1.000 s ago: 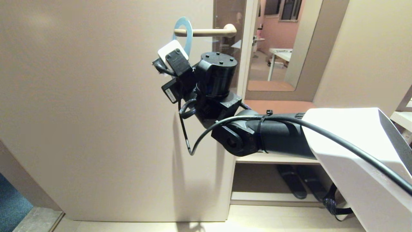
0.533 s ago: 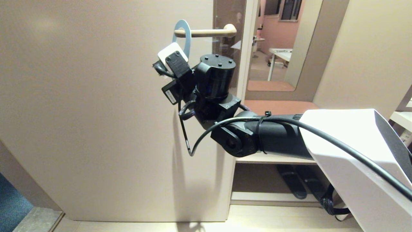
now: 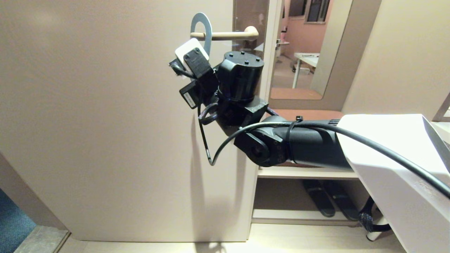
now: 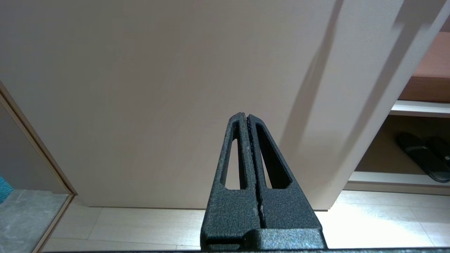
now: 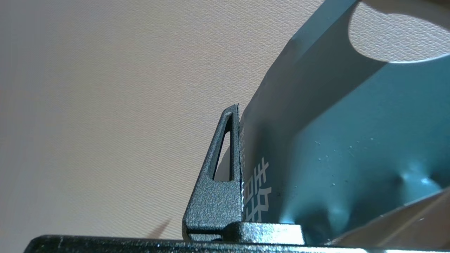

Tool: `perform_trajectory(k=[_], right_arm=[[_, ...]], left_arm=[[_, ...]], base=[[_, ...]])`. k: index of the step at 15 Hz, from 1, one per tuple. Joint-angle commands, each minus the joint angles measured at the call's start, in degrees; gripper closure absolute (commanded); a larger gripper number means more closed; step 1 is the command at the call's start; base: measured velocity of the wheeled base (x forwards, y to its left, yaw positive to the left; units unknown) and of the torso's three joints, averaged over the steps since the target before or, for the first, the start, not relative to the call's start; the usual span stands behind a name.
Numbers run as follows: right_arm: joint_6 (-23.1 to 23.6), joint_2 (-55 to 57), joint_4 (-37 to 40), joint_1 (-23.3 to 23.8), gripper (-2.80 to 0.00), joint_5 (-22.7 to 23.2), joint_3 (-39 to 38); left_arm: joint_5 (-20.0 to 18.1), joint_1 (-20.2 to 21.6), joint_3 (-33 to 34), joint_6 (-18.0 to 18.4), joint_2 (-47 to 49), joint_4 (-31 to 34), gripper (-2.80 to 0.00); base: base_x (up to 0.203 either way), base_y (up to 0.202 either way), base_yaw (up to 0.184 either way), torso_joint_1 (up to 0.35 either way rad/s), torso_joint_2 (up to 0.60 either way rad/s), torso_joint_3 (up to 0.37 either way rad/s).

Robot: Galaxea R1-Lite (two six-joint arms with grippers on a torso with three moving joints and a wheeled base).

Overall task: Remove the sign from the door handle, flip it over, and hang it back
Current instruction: Take down the sign

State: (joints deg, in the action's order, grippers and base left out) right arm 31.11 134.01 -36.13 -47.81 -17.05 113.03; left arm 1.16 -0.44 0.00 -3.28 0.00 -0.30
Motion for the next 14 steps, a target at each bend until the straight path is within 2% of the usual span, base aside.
perform_trajectory(k=[1, 14], right_arm=[[0.2, -0.4, -0.3, 0.0, 0.0, -0.1, 0.1], [0.1, 0.1, -0.4, -0.3, 0.0, 0.7, 0.3]], left_arm=[[0.0, 0.0, 0.0, -0.1, 0.0, 0.0, 0.0], [0.1, 0.0, 0.0, -0.1, 0.0, 0.0, 0.0]], base=[[0.0, 0.0, 0.0, 0.0, 0.0, 0.0], [0.0, 0.0, 0.0, 0.0, 0.0, 0.0]])
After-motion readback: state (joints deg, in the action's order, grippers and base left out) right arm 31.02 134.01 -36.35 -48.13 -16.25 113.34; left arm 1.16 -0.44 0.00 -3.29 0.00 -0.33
